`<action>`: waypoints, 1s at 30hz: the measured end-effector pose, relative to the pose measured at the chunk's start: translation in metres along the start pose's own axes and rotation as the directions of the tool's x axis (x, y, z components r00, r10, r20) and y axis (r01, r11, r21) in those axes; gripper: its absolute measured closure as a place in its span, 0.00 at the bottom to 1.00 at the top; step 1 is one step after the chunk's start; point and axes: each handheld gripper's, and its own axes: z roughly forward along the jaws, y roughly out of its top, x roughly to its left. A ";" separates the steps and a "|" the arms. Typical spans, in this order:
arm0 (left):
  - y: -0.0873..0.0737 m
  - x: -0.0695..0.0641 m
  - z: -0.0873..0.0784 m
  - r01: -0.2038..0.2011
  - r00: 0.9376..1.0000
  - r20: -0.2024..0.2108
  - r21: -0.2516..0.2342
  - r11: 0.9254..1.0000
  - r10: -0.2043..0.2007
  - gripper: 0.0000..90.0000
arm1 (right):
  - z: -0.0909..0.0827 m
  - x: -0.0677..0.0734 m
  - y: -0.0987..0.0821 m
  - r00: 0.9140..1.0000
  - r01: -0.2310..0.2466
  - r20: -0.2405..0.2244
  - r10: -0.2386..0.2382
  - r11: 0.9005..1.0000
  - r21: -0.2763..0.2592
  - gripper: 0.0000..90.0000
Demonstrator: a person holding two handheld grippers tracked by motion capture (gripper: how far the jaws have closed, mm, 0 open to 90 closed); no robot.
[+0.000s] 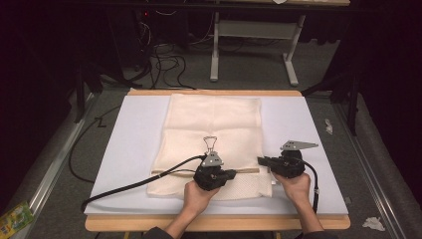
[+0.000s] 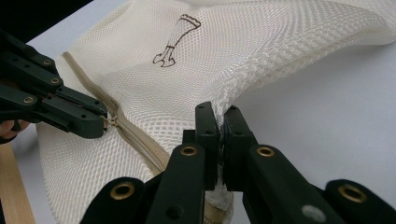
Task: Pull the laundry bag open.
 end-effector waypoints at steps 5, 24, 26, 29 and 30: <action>-0.002 0.003 -0.003 0.003 1.000 -0.004 -0.001 1.000 -0.003 0.97 | 0.000 -0.001 -0.001 1.000 0.004 0.005 -0.004 1.000 0.003 0.98; -0.007 0.011 -0.016 0.025 1.000 -0.019 -0.016 1.000 -0.025 0.97 | 0.000 0.000 0.000 1.000 0.009 0.025 -0.009 1.000 -0.002 0.98; -0.006 0.012 -0.018 0.020 0.999 -0.030 -0.011 1.000 -0.020 0.97 | 0.000 0.000 0.001 1.000 0.011 0.024 -0.011 1.000 -0.003 0.98; -0.007 0.012 -0.022 0.015 0.999 -0.040 -0.013 1.000 -0.015 0.97 | -0.001 -0.001 0.002 1.000 0.007 0.028 -0.007 1.000 0.002 0.98; -0.007 0.012 -0.023 0.011 0.999 -0.043 -0.012 1.000 -0.011 0.97 | -0.002 -0.001 0.002 0.999 0.011 0.033 -0.011 1.000 -0.002 0.98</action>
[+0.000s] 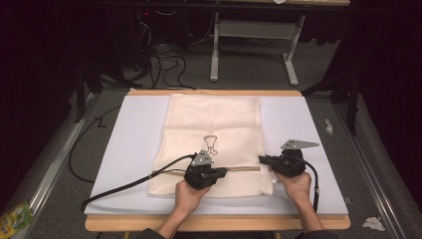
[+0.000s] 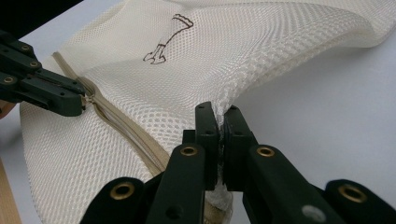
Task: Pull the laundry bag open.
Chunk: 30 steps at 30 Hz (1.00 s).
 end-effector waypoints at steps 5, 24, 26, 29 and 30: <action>-0.003 0.003 0.000 0.006 1.000 0.003 0.003 1.000 -0.006 0.97 | 0.003 0.001 -0.001 1.000 -0.003 0.001 0.003 1.000 0.008 0.98; -0.004 0.008 -0.005 0.023 1.000 -0.003 -0.008 1.000 -0.023 0.97 | 0.005 0.001 -0.003 1.000 -0.007 0.004 0.007 1.000 -0.003 0.98; -0.004 0.008 -0.005 0.025 1.000 -0.003 -0.011 1.000 -0.025 0.97 | 0.006 0.000 -0.004 1.000 -0.006 0.002 0.006 1.000 -0.004 0.98; -0.005 0.008 -0.005 0.024 1.000 -0.002 -0.004 1.000 -0.024 0.97 | 0.006 0.000 -0.005 1.000 -0.011 0.002 0.011 1.000 -0.007 0.98; -0.005 0.008 -0.006 0.020 1.000 -0.005 -0.003 1.000 -0.020 0.97 | 0.005 0.000 -0.005 1.000 -0.009 -0.001 0.009 1.000 -0.007 0.98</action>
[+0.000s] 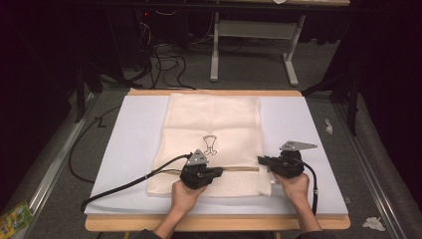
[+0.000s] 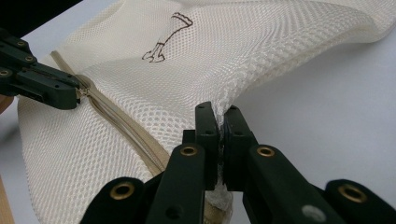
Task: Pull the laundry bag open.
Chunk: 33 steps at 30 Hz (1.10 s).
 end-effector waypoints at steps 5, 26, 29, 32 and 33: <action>-0.002 0.004 -0.004 0.010 1.000 -0.007 -0.007 1.000 -0.010 0.97 | 0.001 0.000 0.000 1.000 -0.001 0.009 0.001 1.000 0.002 0.98; -0.005 0.010 -0.013 0.023 1.000 -0.004 -0.016 1.000 -0.023 0.97 | 0.002 -0.001 0.000 1.000 -0.011 -0.005 0.011 1.000 0.021 0.98; -0.006 0.011 -0.013 0.030 1.000 0.001 -0.016 0.999 -0.030 0.97 | 0.001 -0.001 0.000 1.000 -0.009 0.006 0.009 1.000 0.018 0.97; -0.006 0.011 -0.014 0.021 1.000 -0.003 -0.010 1.000 -0.021 0.97 | 0.000 0.000 0.000 1.000 -0.001 0.007 0.001 1.000 0.012 0.98; -0.006 0.011 -0.015 0.019 1.000 -0.008 -0.009 1.000 -0.019 0.97 | 0.001 0.000 0.000 1.000 0.002 0.003 -0.002 1.000 0.013 0.98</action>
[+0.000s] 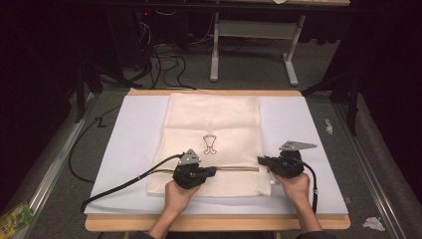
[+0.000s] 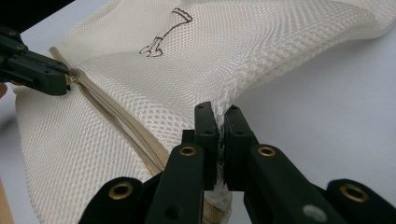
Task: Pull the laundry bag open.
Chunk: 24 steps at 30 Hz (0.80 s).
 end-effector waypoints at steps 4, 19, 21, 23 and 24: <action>-0.002 0.004 -0.005 0.009 1.000 -0.007 -0.008 1.000 -0.009 0.97 | 0.000 -0.001 0.000 1.000 -0.004 0.001 0.004 1.000 -0.003 0.97; -0.004 0.008 -0.010 0.026 1.000 0.003 -0.008 1.000 -0.026 0.97 | 0.000 0.000 0.000 1.000 0.012 -0.009 -0.012 1.000 -0.013 0.97; -0.004 0.008 -0.010 0.024 1.000 0.002 -0.006 1.000 -0.024 0.97 | -0.001 0.001 0.000 1.000 0.017 -0.010 -0.017 1.000 -0.019 0.97; -0.004 0.008 -0.011 0.020 1.000 -0.003 -0.005 1.000 -0.020 0.97 | 0.000 0.000 0.000 1.000 0.014 -0.012 -0.014 1.000 -0.020 0.97; -0.004 0.009 -0.012 0.026 1.000 -0.001 -0.008 1.000 -0.026 0.97 | 0.000 0.000 0.000 1.000 0.015 -0.010 -0.015 1.000 -0.018 0.97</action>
